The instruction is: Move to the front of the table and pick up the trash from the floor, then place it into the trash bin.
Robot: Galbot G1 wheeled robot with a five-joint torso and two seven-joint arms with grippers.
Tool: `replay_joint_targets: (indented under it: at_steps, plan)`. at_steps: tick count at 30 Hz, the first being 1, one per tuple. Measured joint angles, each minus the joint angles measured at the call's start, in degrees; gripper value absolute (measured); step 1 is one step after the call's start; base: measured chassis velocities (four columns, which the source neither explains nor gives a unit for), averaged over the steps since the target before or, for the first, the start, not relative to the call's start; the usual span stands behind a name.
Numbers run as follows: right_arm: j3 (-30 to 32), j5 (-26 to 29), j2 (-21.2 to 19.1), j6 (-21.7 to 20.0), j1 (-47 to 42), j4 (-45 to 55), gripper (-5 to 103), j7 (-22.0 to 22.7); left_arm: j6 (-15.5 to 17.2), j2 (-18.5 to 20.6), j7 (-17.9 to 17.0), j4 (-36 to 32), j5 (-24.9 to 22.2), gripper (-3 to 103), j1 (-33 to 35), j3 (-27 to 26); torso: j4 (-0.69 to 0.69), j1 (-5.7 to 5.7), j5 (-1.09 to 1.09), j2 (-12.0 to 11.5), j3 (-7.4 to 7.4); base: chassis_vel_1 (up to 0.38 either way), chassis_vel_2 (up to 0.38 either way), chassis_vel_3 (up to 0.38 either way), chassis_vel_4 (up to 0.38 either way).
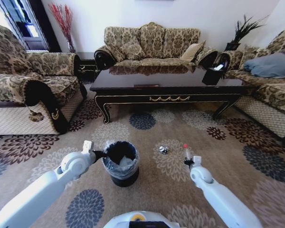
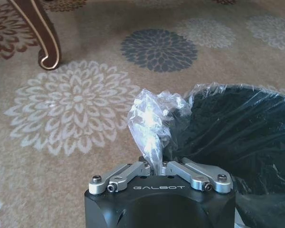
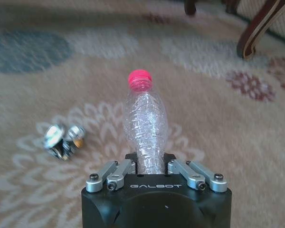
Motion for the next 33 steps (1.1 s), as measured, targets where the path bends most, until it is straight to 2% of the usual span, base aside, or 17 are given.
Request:
replay_joint_targets:
  at_steps: [2,5,9,10,15,16,21,23,26,33]
  plan:
    - [2.07,-0.26,-1.08,0.39,-3.12,4.5,24,-0.35,0.03,-0.47,-0.43,0.71,0.04,3,-2.52,2.36,0.04,0.0,-0.01,0.0,0.0,0.0,0.0,0.0,0.0]
    - [4.31,-0.7,-1.85,0.77,-6.58,9.0,24,-0.65,0.03,-1.46,-0.94,1.86,0.04,3,-5.8,5.36,0.04,0.0,0.01,0.0,0.0,0.0,0.0,0.0,0.0]
    - [8.43,-3.17,-2.37,2.15,-12.27,16.93,24,-1.59,-0.06,-3.92,-1.97,4.39,0.01,3,-12.37,12.49,0.0,0.0,-0.01,0.0,0.01,0.0,0.0,0.0,0.0]
    - [8.43,-3.17,-2.37,2.15,-12.27,16.93,24,-1.59,-0.06,-3.92,-1.97,4.39,0.01,3,-12.37,12.49,0.0,0.0,-0.01,0.0,0.01,0.0,0.0,0.0,0.0]
    - [12.25,-4.5,-2.57,5.19,-17.53,25.34,24,-3.46,-0.43,-7.49,-2.64,7.17,-0.33,3,-17.93,19.53,0.04,0.0,0.01,0.0,0.01,0.0,0.0,0.0,0.0]
    - [12.25,-4.5,-2.57,5.19,-17.53,25.34,24,-3.46,-0.43,-7.49,-2.64,7.17,-0.33,3,-17.93,19.53,0.04,0.0,0.01,0.0,0.01,0.0,0.0,0.0,0.0]
    - [13.47,-3.69,-3.28,7.02,-18.56,30.49,24,-4.47,-1.0,-12.78,-4.31,10.63,-1.24,3,-23.88,25.74,0.04,0.0,0.01,0.0,0.0,0.0,0.0,0.0,0.0]
    - [13.47,-3.6,-3.29,7.11,-18.56,30.74,24,-4.52,-1.02,-13.33,-4.46,10.98,-1.35,3,-24.43,26.21,0.04,0.0,0.01,0.0,0.01,0.0,0.0,0.0,0.0]
    - [13.28,-2.81,-3.29,8.0,-18.67,32.0,24,-4.97,-1.4,-18.37,-5.85,13.86,-3.37,3,-29.42,30.19,0.0,0.0,0.0,0.0,0.01,0.0,0.0,0.0,0.0]
    - [13.62,-2.03,-2.77,9.2,-19.18,32.07,24,-6.15,-1.54,-21.18,-6.18,15.89,-4.59,3,-32.73,33.62,0.03,0.0,0.0,0.0,0.01,0.0,0.0,0.0,0.0]
